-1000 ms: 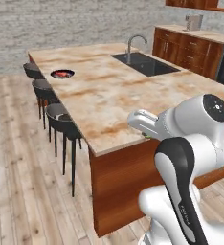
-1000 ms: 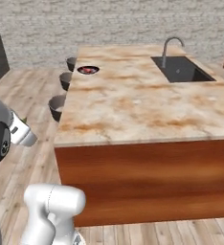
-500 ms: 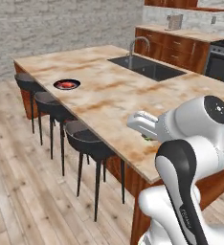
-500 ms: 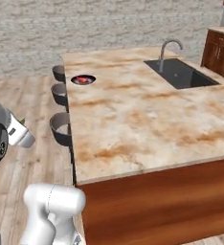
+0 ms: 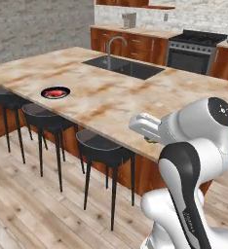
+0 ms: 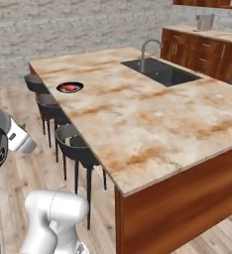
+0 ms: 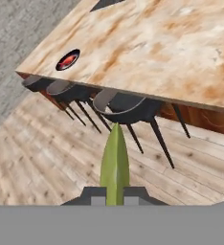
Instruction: Take the lemon wedge from the fridge and place it on the plate with fish on the dining counter.
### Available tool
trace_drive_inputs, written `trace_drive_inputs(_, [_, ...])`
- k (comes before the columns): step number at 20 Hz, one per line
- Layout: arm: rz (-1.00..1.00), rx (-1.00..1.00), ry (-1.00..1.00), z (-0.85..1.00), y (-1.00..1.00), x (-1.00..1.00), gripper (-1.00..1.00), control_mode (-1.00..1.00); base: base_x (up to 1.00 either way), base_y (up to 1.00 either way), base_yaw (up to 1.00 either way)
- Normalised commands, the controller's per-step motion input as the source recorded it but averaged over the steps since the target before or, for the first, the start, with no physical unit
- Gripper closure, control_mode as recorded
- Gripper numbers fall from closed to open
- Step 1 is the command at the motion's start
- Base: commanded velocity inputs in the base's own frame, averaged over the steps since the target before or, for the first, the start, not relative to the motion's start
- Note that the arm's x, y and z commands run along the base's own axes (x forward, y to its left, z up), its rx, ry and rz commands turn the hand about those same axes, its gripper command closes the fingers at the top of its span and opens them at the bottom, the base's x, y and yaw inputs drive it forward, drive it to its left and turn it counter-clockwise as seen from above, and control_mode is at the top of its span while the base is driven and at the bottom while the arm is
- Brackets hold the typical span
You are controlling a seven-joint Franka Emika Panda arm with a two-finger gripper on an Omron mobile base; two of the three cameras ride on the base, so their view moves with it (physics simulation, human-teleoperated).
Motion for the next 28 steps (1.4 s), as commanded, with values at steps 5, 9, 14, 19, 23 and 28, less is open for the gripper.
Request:
trace_drive_inputs(5, [0.0,0.0,0.0,0.0,0.0,0.0,1.0,1.0,0.27,1.0,-0.46])
trace_drive_inputs(9, [0.0,0.0,0.0,0.0,0.0,0.0,1.0,1.0,0.6,1.0,-0.4])
trace_drive_inputs(14, [0.0,0.0,0.0,0.0,0.0,0.0,1.0,1.0,0.73,1.0,-0.37])
trace_drive_inputs(19, [0.0,0.0,0.0,0.0,0.0,0.0,1.0,1.0,0.46,1.0,-0.35])
trace_drive_inputs(23, [0.0,0.0,0.0,0.0,0.0,0.0,1.0,1.0,0.67,1.0,-0.37])
trace_drive_inputs(28, [0.0,0.0,0.0,0.0,0.0,0.0,1.0,1.0,0.92,1.0,-0.4])
